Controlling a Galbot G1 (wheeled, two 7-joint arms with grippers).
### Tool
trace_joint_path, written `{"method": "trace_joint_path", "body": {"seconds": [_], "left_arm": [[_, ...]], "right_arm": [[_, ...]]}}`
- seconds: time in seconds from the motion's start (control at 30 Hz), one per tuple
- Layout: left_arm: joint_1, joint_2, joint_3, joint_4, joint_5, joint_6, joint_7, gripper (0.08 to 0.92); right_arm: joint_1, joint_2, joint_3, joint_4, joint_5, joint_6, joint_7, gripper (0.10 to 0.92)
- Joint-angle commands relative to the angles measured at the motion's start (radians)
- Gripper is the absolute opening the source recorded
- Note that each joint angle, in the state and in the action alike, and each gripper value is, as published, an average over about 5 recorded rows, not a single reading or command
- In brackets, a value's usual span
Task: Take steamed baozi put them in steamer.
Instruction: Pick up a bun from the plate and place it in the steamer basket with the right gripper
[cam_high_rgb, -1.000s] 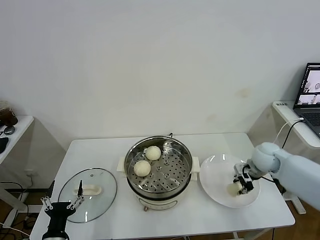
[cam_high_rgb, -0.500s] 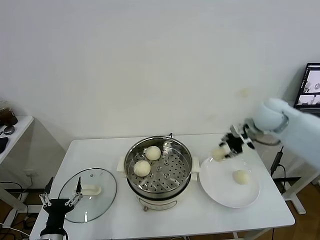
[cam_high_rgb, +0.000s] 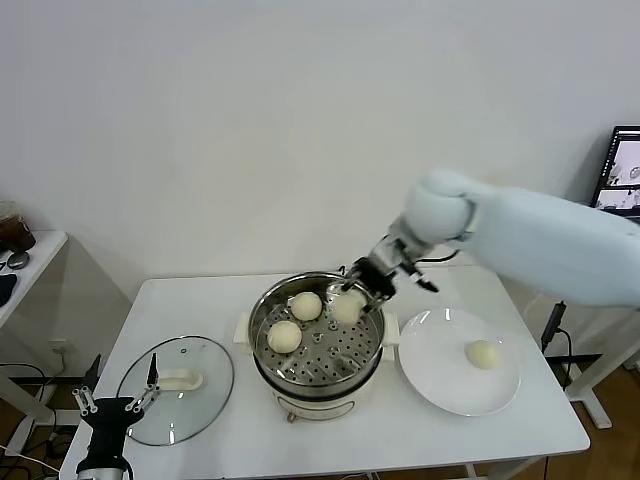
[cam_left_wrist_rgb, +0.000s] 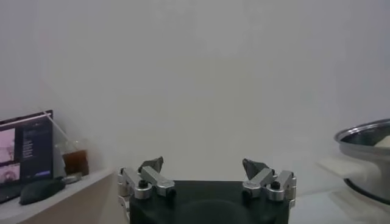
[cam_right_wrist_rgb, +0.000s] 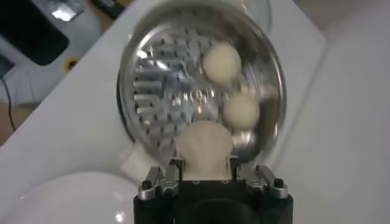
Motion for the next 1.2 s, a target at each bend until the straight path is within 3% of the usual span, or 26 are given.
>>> {"method": "trace_joint_path", "body": {"seconds": [0.03, 0.17, 0.57, 0.93, 1.2], "left_arm": [[-0.001, -0.002, -0.009, 0.000, -0.004, 0.000, -0.001, 0.823], [-0.001, -0.002, -0.014, 0.003, -0.006, -0.001, -0.001, 0.823], [-0.001, -0.002, -0.027, 0.015, -0.012, -0.006, -0.001, 0.823], [-0.004, 0.000, -0.026, 0.024, -0.012, -0.007, -0.001, 0.823], [-0.008, -0.004, -0.023, 0.031, -0.012, -0.008, -0.001, 0.823]], "right_arm": [[0.019, 0.255, -0.137, -0.059, -0.134, 0.266, 0.034, 0.475], [-0.015, 0.289, -0.139, -0.106, -0.239, 0.365, 0.034, 0.475], [-0.031, 0.286, -0.147, -0.123, -0.360, 0.529, 0.002, 0.479], [-0.066, 0.262, -0.153, -0.122, -0.346, 0.560, 0.004, 0.493], [-0.063, 0.253, -0.142, -0.131, -0.348, 0.582, 0.029, 0.559]]}}
